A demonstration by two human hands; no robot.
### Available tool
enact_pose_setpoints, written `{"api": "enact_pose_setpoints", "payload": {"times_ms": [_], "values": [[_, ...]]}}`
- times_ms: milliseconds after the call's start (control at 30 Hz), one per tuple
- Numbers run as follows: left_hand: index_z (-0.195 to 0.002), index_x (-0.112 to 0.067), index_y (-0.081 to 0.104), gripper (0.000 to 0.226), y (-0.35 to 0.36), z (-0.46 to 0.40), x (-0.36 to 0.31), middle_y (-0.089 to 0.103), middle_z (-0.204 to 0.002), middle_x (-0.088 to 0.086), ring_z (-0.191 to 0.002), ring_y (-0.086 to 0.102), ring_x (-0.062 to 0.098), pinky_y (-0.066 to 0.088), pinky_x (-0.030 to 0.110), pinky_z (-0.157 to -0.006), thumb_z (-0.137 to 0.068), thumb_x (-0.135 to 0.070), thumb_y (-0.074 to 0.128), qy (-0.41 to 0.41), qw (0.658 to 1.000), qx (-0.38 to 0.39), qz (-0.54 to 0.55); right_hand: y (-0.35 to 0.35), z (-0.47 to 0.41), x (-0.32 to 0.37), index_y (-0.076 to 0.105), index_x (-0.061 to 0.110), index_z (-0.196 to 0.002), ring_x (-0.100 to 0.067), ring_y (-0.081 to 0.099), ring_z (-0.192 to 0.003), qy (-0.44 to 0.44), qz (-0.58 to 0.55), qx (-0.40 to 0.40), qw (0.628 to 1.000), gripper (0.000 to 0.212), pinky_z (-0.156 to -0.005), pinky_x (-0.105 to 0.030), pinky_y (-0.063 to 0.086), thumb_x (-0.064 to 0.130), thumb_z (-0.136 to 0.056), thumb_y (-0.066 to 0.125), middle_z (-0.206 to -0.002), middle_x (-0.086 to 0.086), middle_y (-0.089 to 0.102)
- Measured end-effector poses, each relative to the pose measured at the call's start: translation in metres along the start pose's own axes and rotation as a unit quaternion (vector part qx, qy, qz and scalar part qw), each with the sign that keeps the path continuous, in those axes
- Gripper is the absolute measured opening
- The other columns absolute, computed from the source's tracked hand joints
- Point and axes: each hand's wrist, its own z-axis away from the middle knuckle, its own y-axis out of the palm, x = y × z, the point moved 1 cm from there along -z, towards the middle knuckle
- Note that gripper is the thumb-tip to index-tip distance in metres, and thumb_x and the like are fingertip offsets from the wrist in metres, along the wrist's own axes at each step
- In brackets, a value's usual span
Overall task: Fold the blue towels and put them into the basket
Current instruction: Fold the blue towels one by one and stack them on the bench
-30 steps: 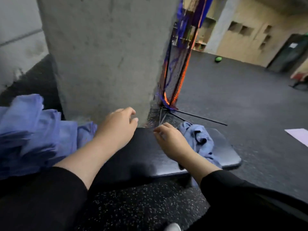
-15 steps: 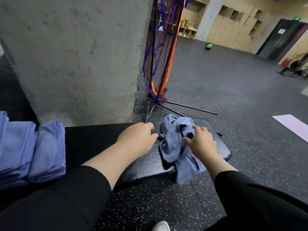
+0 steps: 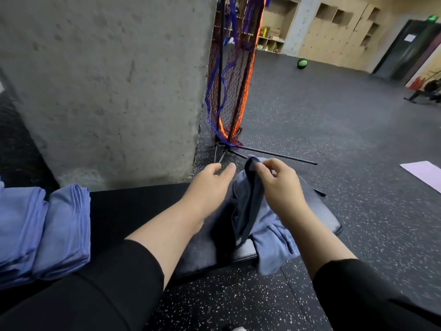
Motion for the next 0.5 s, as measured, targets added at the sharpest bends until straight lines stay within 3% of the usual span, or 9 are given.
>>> {"api": "enact_pose_setpoints", "payload": {"times_ms": [100, 200, 300, 367, 433, 500], "values": [[-0.107, -0.024, 0.07, 0.042, -0.005, 0.004, -0.001, 0.072, -0.103, -0.001, -0.095, 0.068, 0.02, 0.054, 0.041, -0.091, -0.098, -0.06, 0.051, -0.107, 0.974, 0.065, 0.19, 0.022, 0.018, 0.022, 0.067, 0.017, -0.085, -0.005, 0.057, -0.07, -0.019, -0.03, 0.106, 0.994, 0.017, -0.072, -0.025, 0.045, 0.026, -0.099, 0.061, -0.074, 0.007, 0.065], [-0.098, -0.012, 0.072, 0.038, -0.016, 0.006, 0.004, 0.072, -0.087, 0.01, -0.077, 0.069, 0.024, 0.058, 0.046, -0.086, -0.104, -0.042, 0.05, -0.124, 0.945, 0.067, 0.296, 0.046, 0.034, 0.04, 0.071, 0.019, -0.091, -0.012, 0.068, -0.085, -0.052, -0.043, 0.198, 0.978, 0.013, -0.084, -0.035, 0.053, 0.021, -0.099, 0.06, -0.086, 0.004, 0.074], [-0.102, -0.007, 0.072, 0.035, -0.037, 0.005, 0.011, 0.073, -0.094, 0.018, -0.079, 0.069, 0.03, 0.06, 0.048, -0.08, -0.106, -0.02, 0.04, -0.1, 0.968, -0.035, 0.23, 0.058, 0.039, 0.055, 0.074, 0.025, -0.094, -0.005, 0.068, -0.09, -0.085, -0.072, 0.218, 0.97, 0.014, -0.086, -0.024, 0.051, 0.019, -0.098, 0.061, -0.093, 0.008, 0.076], [-0.097, -0.01, 0.07, 0.032, -0.055, 0.005, 0.013, 0.073, -0.091, 0.019, -0.077, 0.069, 0.032, 0.06, 0.044, -0.074, -0.105, -0.019, 0.04, -0.079, 0.977, -0.085, 0.181, 0.059, 0.034, 0.055, 0.073, 0.022, -0.1, -0.004, 0.066, -0.091, -0.077, -0.062, 0.159, 0.982, 0.01, -0.083, -0.021, 0.05, 0.025, -0.096, 0.064, -0.096, 0.01, 0.074], [-0.099, -0.015, 0.066, 0.022, -0.073, 0.004, 0.013, 0.073, -0.091, 0.015, -0.081, 0.071, 0.031, 0.06, 0.043, -0.078, -0.104, -0.026, 0.048, -0.053, 0.98, -0.119, 0.15, 0.061, 0.023, 0.042, 0.067, 0.026, -0.118, -0.002, 0.061, -0.098, -0.067, 0.011, 0.115, 0.991, 0.027, -0.088, -0.022, 0.048, 0.034, -0.092, 0.068, -0.111, 0.013, 0.066], [-0.104, -0.017, 0.068, 0.021, -0.089, 0.004, 0.012, 0.074, -0.101, 0.012, -0.097, 0.072, 0.03, 0.056, 0.046, -0.092, -0.102, -0.031, 0.053, -0.024, 0.983, -0.137, 0.117, 0.068, 0.016, 0.025, 0.053, 0.029, -0.137, -0.005, 0.055, -0.111, -0.037, 0.076, 0.17, 0.982, 0.055, -0.098, -0.028, 0.044, 0.04, -0.088, 0.073, -0.124, 0.013, 0.053]]}}
